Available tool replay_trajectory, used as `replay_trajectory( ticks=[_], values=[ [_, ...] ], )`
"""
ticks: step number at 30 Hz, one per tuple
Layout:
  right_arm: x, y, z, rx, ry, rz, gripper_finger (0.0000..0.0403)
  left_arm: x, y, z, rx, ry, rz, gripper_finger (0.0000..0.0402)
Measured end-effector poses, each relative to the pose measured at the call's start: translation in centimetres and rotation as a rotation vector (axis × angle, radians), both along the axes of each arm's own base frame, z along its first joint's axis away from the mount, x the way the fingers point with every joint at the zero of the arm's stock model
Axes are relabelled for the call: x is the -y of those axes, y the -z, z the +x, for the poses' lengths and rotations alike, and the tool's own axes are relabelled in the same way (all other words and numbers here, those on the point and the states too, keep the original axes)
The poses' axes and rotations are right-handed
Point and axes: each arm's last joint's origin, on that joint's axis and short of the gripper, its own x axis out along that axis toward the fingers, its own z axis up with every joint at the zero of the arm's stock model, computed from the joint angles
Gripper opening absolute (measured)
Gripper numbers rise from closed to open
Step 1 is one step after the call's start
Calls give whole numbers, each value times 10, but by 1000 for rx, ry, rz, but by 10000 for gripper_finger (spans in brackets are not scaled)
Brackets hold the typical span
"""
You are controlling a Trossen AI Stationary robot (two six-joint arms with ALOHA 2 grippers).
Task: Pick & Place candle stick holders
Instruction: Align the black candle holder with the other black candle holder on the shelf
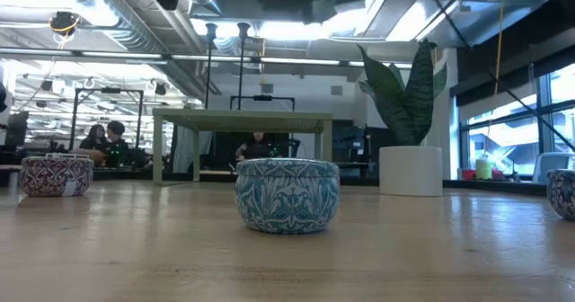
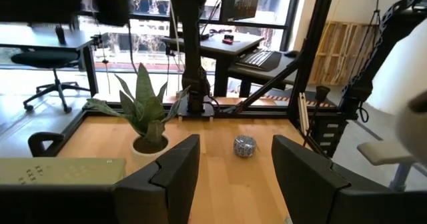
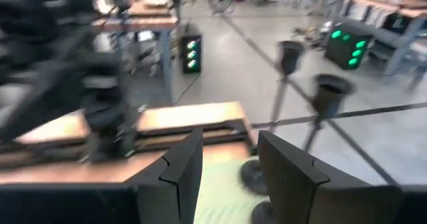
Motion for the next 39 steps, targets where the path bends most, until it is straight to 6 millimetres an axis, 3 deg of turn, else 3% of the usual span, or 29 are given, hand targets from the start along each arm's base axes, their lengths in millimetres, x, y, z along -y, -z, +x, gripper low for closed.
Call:
replay_trajectory(
  ticks=[10, 14, 17, 23, 28, 34, 39],
  values=[
    [-97, -52, -59, -90, -245, -48, 149, 23, -17, 5, 174, 159, 34, 184],
    [-127, -61, -89, -166, -342, -69, 148, 35, -24, 0, 238, 212, 62, 183],
    [-144, -53, -94, -189, -399, -73, 148, 41, -23, -2, 241, 181, 98, 177],
    [-169, -2, -80, -261, -474, -45, 148, 58, -4, -2, 39, 308, 44, 168],
    [-178, 37, -69, -221, -485, -18, 148, 70, 15, -15, -186, 381, -5, 163],
    [-178, 53, -64, -177, -466, 20, 148, 81, 28, -27, -349, 484, -16, 150],
    [-178, 52, -63, -148, -467, 16, 148, 91, 41, -35, -486, 568, -24, 140]
  ],
)
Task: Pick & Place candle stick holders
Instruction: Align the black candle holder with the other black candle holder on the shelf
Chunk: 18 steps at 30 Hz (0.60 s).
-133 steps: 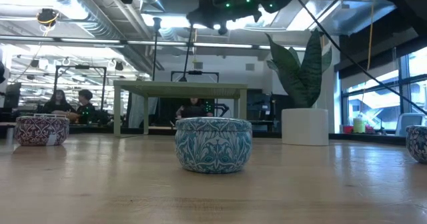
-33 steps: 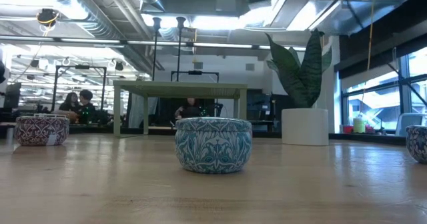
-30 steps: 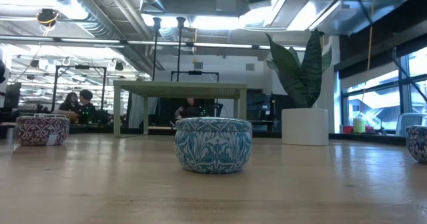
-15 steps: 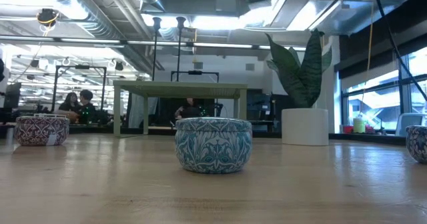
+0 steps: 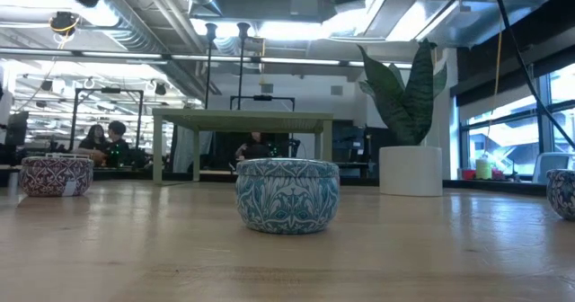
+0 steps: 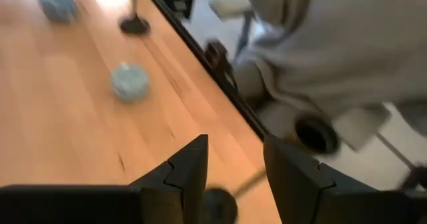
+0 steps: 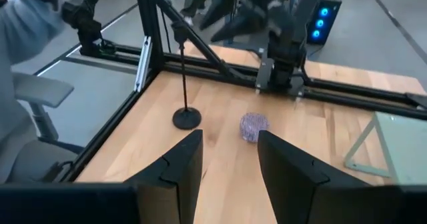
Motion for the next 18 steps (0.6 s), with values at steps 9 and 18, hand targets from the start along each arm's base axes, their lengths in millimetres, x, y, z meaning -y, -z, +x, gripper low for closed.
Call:
replay_trajectory(
  ticks=[9, 18],
  values=[
    [0, -11, 4, 110, 8, 33, 148, 8, 25, -6, -150, 45, 19, 131],
    [0, -13, 4, 133, 8, 35, 148, 19, 64, 1, -167, 57, -43, 129]
  ],
)
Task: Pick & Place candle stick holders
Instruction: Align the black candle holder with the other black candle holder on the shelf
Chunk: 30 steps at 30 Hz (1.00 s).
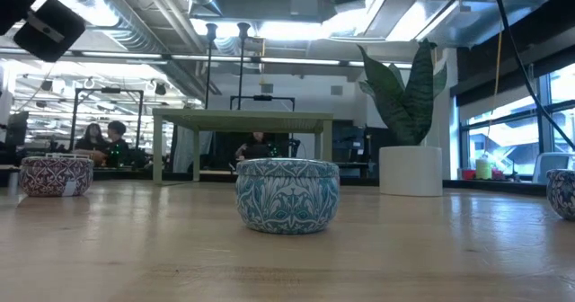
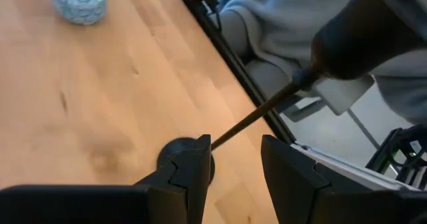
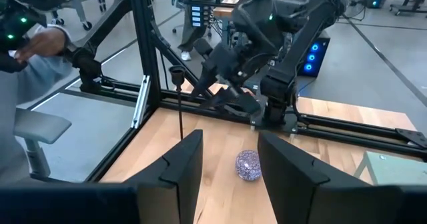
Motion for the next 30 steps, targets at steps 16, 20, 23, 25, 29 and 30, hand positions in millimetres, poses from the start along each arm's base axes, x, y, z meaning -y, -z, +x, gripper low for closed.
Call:
replay_trajectory(
  ticks=[16, 20, 23, 25, 29, 30],
  values=[
    [0, 0, 0, -1, -4, -6, 149, 24, 2, 9, 270, 173, -37, 129],
    [0, 1, 0, -5, -5, -8, 149, 26, 5, 11, 290, 203, -3, 129],
    [0, 1, 0, -5, -5, -8, 149, 28, 6, 14, 271, 171, -2, 129],
    [0, 1, 0, -7, -5, -8, 149, 28, 8, 16, 258, 130, 8, 129],
    [0, 1, 0, -7, -5, -8, 149, 27, 10, 19, 216, 40, 20, 129],
    [0, 1, 0, -7, -5, -8, 149, 28, 11, 20, 204, 38, 13, 129]
  ],
)
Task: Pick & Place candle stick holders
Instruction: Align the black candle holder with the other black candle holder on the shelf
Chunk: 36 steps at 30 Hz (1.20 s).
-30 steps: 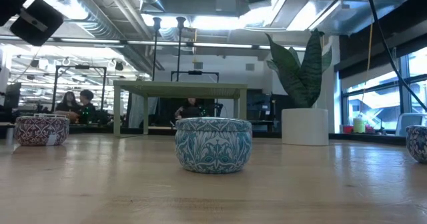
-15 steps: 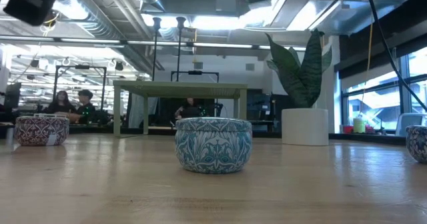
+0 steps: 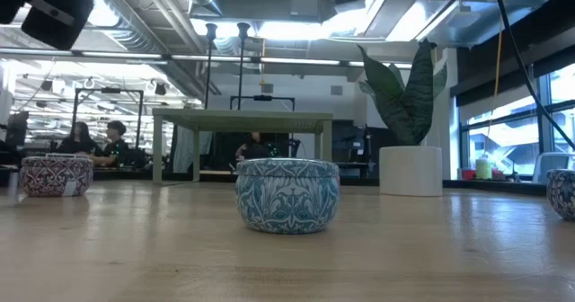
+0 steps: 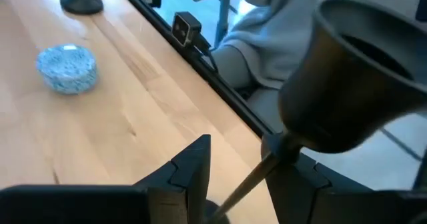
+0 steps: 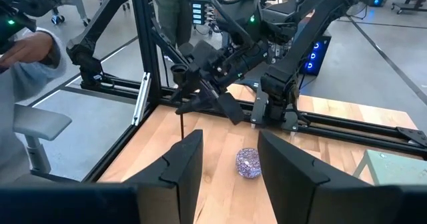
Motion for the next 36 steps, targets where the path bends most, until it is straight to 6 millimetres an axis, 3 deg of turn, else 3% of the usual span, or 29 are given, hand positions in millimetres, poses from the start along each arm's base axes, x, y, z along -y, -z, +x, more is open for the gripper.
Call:
replay_trajectory(
  ticks=[10, 18, 20, 24, 29, 36],
  values=[
    [0, 0, 0, 0, 0, 0, 149, 1, 1, -1, -17, 56, -14, 119],
    [0, 0, 0, 0, 1, 0, 149, 1, -1, 1, 9, 9, -15, 19],
    [0, 0, 0, 1, 0, 0, 149, 1, -2, 2, 25, -4, -20, 12],
    [1, 0, 0, 1, 4, -1, 149, 0, -16, 8, 172, -92, 8, 14],
    [1, 0, 0, -1, 6, -1, 149, -5, -43, 16, 395, -252, 173, 12],
    [1, 0, 0, 12, -5, -42, 150, -23, -64, 34, 472, -470, 298, 13]
  ],
)
